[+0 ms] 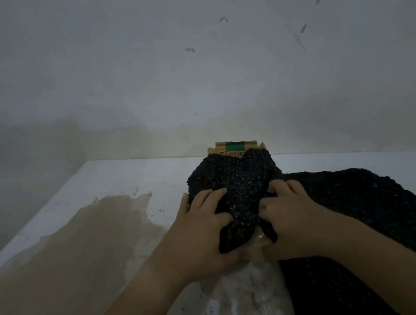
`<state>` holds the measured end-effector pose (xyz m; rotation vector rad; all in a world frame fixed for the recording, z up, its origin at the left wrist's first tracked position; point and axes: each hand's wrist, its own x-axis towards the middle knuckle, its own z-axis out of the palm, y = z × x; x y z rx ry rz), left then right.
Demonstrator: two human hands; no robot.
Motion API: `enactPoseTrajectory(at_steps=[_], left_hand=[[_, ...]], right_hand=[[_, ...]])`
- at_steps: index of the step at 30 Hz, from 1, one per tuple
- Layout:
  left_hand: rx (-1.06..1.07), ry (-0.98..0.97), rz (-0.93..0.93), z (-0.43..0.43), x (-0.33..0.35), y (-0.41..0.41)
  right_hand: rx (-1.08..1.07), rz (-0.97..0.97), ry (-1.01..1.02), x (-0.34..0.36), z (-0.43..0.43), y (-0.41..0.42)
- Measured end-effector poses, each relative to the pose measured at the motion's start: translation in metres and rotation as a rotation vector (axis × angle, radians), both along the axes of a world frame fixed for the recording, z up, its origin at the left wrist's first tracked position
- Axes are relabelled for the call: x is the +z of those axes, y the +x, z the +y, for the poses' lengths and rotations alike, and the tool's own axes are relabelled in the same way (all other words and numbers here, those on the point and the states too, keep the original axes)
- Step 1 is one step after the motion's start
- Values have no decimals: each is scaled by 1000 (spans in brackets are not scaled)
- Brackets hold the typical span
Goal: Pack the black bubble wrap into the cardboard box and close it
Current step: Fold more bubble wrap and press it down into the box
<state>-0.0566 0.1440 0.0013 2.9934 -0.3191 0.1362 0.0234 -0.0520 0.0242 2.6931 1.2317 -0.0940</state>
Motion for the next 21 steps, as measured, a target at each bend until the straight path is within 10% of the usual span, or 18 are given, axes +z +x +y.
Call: enactPoseTrajectory(at_steps=[11,21], left_hand=[[-18,-216,-260,-2,11,4],[-26,-36,-88,-6,-1,7]], right_hand=[[86,-68,521,13,-36,7],[41,-146,363,-8,-11,5]])
